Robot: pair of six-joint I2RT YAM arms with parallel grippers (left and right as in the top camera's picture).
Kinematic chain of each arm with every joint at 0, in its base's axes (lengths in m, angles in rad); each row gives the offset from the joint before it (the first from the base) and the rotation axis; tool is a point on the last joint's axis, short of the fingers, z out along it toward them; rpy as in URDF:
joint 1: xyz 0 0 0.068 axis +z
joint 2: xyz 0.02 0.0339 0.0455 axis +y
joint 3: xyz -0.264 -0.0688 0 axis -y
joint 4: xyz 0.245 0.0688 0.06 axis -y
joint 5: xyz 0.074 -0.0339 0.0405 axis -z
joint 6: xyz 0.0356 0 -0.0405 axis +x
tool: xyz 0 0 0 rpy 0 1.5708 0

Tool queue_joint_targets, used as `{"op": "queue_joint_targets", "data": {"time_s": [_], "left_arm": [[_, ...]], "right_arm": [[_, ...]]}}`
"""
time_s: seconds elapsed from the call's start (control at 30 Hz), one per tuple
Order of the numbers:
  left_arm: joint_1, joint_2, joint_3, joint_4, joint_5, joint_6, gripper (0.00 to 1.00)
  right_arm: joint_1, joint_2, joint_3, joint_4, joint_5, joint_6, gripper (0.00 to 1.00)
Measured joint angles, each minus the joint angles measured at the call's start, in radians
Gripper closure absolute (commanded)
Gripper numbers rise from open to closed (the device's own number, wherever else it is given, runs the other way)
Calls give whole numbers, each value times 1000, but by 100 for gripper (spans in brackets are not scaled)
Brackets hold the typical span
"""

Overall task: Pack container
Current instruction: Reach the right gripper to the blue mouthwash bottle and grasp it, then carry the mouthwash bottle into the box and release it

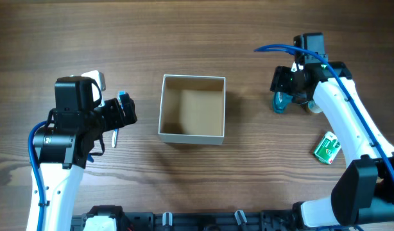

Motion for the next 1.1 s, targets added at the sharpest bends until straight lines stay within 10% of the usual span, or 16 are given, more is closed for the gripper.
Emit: {"op": "queue_joint_targets", "data": {"time_s": [0.37, 0.47, 0.8, 1.1], "left_arm": [[0, 0, 0, 0, 0, 0, 0], [0, 0, 0, 0, 0, 0, 0], [0, 0, 0, -2, -8, 0, 0], [63, 0, 1, -66, -211, -71, 0]], "right_arm": [[0, 0, 0, 1, 6, 2, 68], [0, 0, 0, 5, 6, -8, 96], [56, -12, 105, -208, 8, -55, 96], [502, -89, 467, -241, 10, 24, 96]]}}
